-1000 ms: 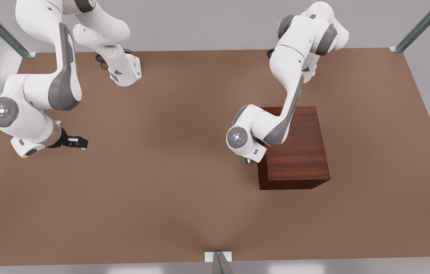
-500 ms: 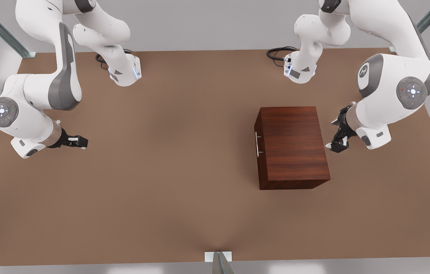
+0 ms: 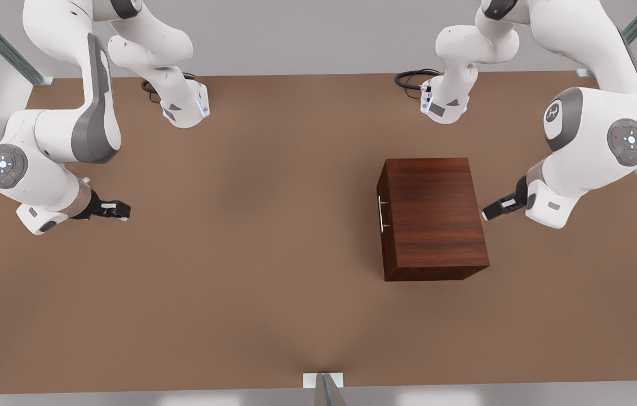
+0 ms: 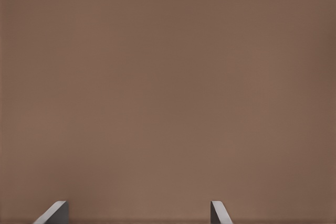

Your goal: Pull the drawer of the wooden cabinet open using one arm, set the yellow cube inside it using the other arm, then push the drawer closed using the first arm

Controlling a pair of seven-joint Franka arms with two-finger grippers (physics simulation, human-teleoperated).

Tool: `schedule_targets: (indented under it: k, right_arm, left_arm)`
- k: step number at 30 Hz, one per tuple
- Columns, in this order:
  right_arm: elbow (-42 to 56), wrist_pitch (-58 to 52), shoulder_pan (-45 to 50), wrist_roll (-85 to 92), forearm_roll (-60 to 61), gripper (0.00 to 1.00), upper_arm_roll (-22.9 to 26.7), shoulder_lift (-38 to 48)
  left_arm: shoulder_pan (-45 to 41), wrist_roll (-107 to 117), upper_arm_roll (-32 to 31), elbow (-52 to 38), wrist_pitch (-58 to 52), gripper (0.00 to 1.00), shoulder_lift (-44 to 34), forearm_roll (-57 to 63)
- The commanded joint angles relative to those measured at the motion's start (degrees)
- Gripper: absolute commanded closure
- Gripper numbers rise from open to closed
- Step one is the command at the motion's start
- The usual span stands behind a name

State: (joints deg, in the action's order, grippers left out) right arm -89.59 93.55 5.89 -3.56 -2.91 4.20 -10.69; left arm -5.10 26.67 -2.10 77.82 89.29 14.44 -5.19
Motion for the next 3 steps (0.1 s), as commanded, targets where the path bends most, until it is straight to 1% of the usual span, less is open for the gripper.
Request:
schedule_targets:
  k: [1,3]
  right_arm:
    - [0.0,0.0,0.0,0.8,0.0,0.00,0.0,0.1]
    - [0.0,0.0,0.0,0.8,-0.1,0.00,0.0,0.1]
  left_arm:
    - [0.0,-34.8,0.0,0.0,1.1,0.00,0.0,0.3]
    - [-0.2,-34.8,-0.1,0.0,1.4,0.00,0.0,0.3]
